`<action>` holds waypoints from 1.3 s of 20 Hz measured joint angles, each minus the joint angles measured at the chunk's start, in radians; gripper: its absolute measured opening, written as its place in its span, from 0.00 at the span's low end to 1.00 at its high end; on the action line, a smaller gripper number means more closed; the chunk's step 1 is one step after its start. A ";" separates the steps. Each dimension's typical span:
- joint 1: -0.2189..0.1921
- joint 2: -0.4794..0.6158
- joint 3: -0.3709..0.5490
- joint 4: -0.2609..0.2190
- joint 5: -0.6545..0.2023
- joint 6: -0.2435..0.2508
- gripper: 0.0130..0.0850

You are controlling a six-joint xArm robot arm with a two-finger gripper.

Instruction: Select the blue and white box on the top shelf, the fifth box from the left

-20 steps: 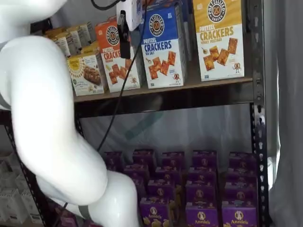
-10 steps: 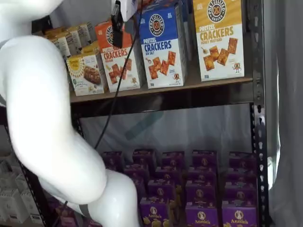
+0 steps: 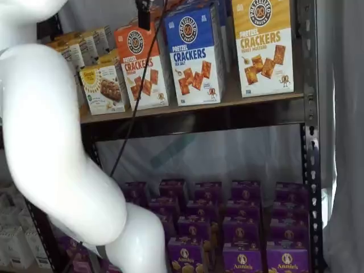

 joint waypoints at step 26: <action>0.035 0.305 -0.240 -0.181 -0.067 -0.079 1.00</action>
